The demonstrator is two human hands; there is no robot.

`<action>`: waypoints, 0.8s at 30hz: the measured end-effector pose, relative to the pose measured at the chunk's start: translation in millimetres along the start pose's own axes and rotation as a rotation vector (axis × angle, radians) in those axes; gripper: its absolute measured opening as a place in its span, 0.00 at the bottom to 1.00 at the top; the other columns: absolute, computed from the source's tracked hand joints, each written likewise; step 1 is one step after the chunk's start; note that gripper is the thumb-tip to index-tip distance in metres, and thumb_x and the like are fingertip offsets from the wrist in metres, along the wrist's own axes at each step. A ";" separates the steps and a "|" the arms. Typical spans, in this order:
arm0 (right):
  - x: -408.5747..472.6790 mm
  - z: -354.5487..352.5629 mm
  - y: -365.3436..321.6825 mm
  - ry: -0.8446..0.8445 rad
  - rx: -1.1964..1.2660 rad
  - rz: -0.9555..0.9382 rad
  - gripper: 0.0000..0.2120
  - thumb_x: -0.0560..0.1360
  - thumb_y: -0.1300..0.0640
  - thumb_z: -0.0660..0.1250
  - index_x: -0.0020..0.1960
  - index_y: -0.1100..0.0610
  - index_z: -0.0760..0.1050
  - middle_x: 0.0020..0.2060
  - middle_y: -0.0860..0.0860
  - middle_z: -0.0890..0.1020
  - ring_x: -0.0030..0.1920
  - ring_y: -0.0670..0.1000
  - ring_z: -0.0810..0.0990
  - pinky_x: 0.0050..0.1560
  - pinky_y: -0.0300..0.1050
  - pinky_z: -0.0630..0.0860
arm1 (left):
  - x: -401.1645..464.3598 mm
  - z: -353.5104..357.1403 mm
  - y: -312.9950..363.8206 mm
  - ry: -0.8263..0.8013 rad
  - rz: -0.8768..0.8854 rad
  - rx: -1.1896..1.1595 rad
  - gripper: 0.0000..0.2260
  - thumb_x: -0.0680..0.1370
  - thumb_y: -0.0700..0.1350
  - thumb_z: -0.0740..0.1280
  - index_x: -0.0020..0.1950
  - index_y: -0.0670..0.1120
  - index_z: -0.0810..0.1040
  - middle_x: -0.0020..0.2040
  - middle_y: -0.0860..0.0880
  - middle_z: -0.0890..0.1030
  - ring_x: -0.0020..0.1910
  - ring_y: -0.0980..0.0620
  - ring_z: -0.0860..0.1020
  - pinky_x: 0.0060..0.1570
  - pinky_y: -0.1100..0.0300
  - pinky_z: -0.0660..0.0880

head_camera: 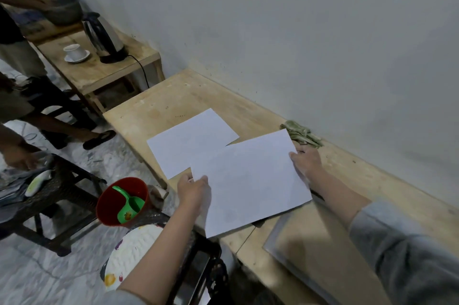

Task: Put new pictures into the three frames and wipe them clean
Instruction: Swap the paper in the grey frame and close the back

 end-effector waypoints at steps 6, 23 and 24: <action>-57.1 -96.9 62.6 0.196 -0.011 0.116 0.10 0.72 0.63 0.64 0.52 0.60 0.79 0.44 0.53 0.84 0.41 0.52 0.82 0.45 0.44 0.78 | -41.4 61.8 -12.7 -0.153 0.101 0.149 0.08 0.72 0.37 0.67 0.50 0.44 0.73 0.51 0.42 0.81 0.46 0.43 0.80 0.48 0.48 0.77; -204.6 -179.9 198.8 0.229 -0.445 0.300 0.36 0.72 0.58 0.67 0.75 0.60 0.54 0.68 0.61 0.60 0.69 0.57 0.61 0.64 0.42 0.64 | -142.6 192.3 -68.2 -0.698 0.630 1.054 0.31 0.70 0.48 0.72 0.67 0.41 0.61 0.64 0.40 0.64 0.53 0.45 0.69 0.47 0.57 0.69; -207.7 -175.4 200.6 0.209 -0.503 0.294 0.38 0.72 0.56 0.68 0.75 0.60 0.53 0.69 0.63 0.57 0.70 0.59 0.60 0.64 0.43 0.64 | -140.9 193.1 -71.6 -0.714 0.684 1.108 0.35 0.69 0.52 0.73 0.69 0.42 0.60 0.66 0.40 0.62 0.58 0.43 0.68 0.51 0.56 0.70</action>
Point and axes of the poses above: each hand's wrist, its own x-axis towards the middle knuckle, its own z-axis out of the palm, y = z × x, the point moved 4 cm from there along x, towards the middle knuckle
